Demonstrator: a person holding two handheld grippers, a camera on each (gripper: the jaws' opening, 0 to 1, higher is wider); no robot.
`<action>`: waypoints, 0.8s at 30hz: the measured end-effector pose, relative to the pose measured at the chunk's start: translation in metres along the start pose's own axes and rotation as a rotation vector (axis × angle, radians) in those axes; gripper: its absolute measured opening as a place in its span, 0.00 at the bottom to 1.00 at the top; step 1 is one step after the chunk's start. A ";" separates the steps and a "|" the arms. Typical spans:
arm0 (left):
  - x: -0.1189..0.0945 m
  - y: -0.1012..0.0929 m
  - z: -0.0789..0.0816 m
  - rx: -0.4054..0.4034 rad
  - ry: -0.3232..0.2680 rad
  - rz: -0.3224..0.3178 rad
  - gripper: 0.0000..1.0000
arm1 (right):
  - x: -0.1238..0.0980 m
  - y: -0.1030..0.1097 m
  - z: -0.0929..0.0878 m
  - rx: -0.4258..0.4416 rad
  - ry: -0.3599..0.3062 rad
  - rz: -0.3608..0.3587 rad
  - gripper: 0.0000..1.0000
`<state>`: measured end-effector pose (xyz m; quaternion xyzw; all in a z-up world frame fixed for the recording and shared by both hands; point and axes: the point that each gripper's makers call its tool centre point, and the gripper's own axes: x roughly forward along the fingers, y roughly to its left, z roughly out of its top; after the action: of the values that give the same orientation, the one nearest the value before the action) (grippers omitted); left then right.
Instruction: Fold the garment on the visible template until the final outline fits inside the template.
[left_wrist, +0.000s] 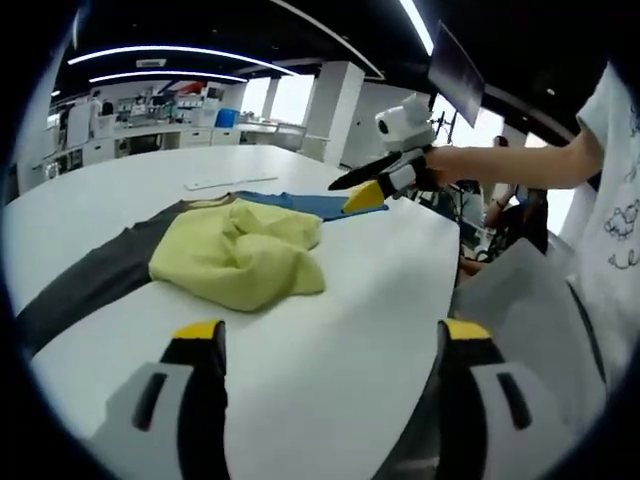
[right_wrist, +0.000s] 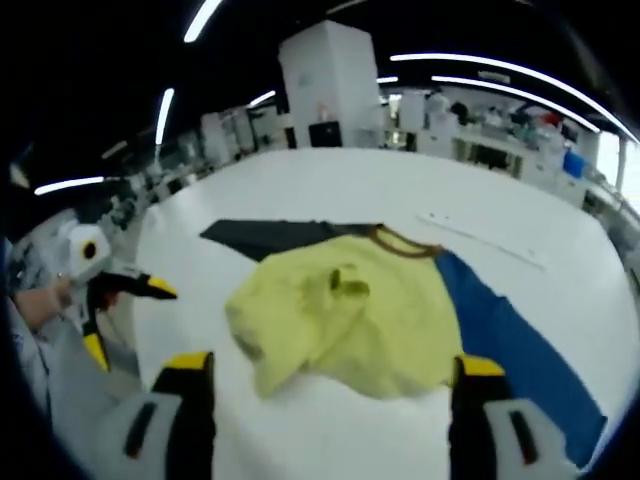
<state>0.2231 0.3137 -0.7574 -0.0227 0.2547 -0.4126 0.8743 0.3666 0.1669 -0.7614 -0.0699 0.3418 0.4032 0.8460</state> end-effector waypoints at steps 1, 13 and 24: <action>0.001 -0.001 0.000 0.002 0.002 -0.003 0.84 | -0.002 -0.001 -0.003 0.004 -0.001 -0.004 0.99; 0.009 -0.004 0.001 0.040 0.039 -0.031 0.83 | -0.030 -0.010 -0.034 0.081 -0.021 -0.046 0.99; 0.030 -0.010 0.006 0.055 0.044 -0.025 0.78 | -0.039 -0.008 -0.048 0.117 -0.029 -0.062 0.99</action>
<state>0.2353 0.2840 -0.7627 0.0071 0.2619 -0.4309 0.8635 0.3305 0.1176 -0.7744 -0.0251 0.3503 0.3573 0.8655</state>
